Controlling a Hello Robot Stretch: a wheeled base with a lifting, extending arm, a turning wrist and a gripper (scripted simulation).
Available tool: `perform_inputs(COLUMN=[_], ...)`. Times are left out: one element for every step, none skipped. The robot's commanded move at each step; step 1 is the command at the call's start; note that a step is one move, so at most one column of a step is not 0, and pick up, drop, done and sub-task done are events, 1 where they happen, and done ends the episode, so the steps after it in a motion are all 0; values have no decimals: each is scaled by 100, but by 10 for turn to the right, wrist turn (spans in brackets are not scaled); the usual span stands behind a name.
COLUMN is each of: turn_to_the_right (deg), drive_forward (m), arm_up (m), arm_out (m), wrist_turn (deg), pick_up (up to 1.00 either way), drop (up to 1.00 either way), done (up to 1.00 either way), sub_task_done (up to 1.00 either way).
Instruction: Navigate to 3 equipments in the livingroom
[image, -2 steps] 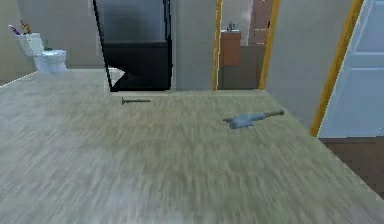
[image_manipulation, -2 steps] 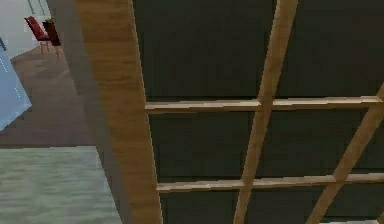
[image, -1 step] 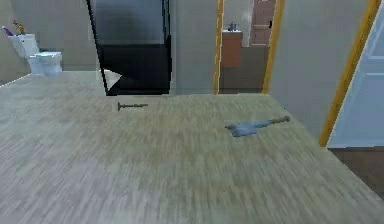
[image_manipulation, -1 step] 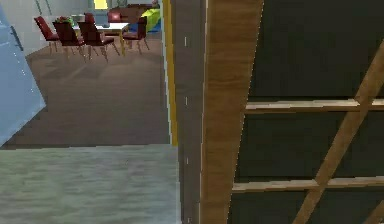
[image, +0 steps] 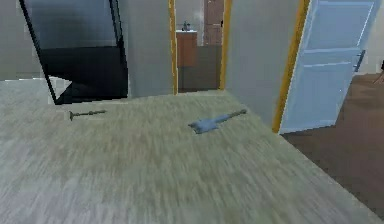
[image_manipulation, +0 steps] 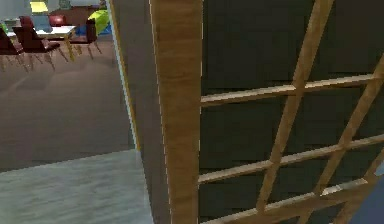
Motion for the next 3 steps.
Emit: perform_inputs(turn_to_the_right=[0,0,0], drive_forward=[100,100,100], arm_up=[0,0,0], arm_out=[0,0,0], wrist_turn=[0,0,0], pick_up=[0,0,0], drop=[0,0,0], done=[0,0,0], sub_task_done=[0,0,0])
